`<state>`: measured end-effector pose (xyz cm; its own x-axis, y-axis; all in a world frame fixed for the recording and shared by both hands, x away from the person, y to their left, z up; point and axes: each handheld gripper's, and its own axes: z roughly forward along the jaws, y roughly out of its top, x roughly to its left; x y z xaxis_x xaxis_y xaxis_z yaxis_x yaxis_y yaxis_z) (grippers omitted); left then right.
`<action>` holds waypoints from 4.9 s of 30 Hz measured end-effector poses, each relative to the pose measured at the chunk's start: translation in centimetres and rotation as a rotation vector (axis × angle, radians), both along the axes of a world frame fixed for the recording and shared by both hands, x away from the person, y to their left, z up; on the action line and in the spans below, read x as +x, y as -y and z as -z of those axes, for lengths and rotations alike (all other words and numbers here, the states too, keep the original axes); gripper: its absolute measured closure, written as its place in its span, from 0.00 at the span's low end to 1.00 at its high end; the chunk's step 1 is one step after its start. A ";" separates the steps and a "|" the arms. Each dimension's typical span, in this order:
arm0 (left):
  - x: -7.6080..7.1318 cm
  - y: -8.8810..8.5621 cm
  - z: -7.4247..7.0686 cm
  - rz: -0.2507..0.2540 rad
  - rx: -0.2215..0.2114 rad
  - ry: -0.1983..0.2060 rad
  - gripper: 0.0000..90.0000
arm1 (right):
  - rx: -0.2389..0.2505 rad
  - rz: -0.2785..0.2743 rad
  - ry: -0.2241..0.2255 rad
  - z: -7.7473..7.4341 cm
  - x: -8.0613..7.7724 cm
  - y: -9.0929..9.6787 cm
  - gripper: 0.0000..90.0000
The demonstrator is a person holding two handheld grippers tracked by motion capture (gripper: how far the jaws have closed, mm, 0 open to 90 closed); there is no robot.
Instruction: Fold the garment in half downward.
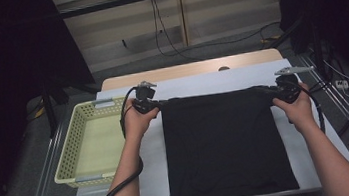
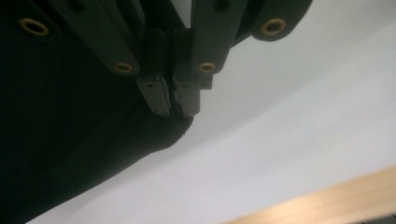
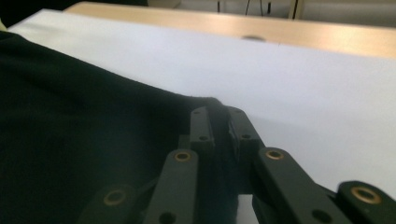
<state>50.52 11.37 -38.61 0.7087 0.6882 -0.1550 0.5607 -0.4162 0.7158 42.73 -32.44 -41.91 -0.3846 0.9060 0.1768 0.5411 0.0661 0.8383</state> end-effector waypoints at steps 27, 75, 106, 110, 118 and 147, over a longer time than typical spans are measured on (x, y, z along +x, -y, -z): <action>3.2 -0.2 -2.3 -0.007 -0.026 0.047 0.94 | 0.001 0.043 0.071 -2.6 2.9 -0.3 0.92; -10.1 1.2 4.4 0.184 -0.046 -0.009 0.23 | -0.184 -0.120 -0.055 2.9 -11.9 -4.3 0.37; -14.5 2.6 4.6 0.321 -0.089 -0.056 0.44 | -0.129 -0.267 -0.024 2.1 -15.1 -6.5 0.63; -14.9 3.0 4.7 0.329 -0.041 -0.039 0.53 | -0.127 -0.271 -0.007 1.5 -15.2 -6.7 0.63; -15.2 2.7 5.8 0.352 0.027 -0.123 0.90 | -0.137 -0.310 -0.059 2.7 -15.1 -7.3 0.68; -16.5 1.3 3.0 0.367 -0.063 -0.113 0.96 | -0.082 -0.339 -0.060 1.5 -15.6 -6.6 0.91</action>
<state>34.07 10.10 -41.57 0.8824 0.3784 -0.2797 0.4590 -0.5614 0.6886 27.18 -25.84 -43.41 -0.6572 0.7407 0.1399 0.5249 0.3165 0.7901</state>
